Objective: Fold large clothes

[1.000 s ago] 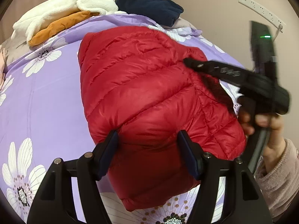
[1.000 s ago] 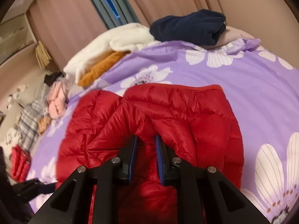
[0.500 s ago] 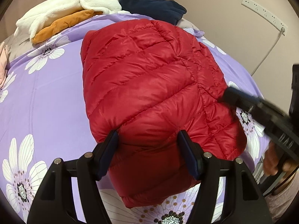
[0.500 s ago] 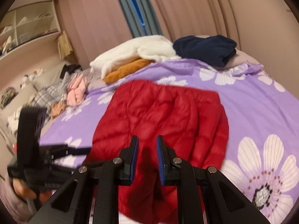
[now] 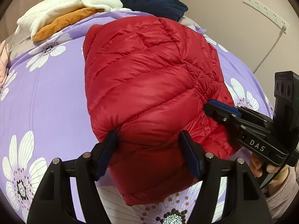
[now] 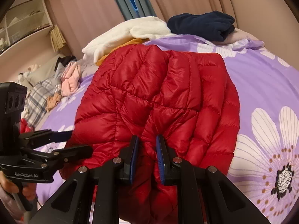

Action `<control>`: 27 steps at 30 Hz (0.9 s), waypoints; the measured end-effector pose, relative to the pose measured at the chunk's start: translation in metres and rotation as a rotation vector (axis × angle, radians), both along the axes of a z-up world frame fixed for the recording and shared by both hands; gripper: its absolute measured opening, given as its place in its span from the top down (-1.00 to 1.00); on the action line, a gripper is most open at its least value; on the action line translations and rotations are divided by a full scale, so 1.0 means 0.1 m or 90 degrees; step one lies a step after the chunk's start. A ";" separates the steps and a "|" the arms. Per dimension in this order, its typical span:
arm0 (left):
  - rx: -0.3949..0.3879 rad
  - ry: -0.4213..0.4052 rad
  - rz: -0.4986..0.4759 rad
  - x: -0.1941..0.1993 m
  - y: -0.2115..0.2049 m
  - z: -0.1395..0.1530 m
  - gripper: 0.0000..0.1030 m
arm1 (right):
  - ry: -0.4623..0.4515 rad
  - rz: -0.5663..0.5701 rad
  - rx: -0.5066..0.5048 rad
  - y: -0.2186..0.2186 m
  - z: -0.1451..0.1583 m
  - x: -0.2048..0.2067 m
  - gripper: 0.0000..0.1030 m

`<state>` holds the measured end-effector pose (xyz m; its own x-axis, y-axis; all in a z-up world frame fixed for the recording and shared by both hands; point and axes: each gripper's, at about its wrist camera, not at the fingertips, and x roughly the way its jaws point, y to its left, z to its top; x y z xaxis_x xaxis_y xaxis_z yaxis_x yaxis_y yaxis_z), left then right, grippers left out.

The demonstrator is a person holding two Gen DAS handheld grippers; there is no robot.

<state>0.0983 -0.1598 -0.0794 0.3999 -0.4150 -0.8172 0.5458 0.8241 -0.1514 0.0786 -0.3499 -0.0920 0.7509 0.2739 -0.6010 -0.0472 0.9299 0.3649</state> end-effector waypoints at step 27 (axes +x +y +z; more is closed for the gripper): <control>-0.290 0.177 0.143 0.71 0.63 -0.01 -0.65 | 0.042 -0.132 0.329 -0.77 -0.14 0.02 -0.89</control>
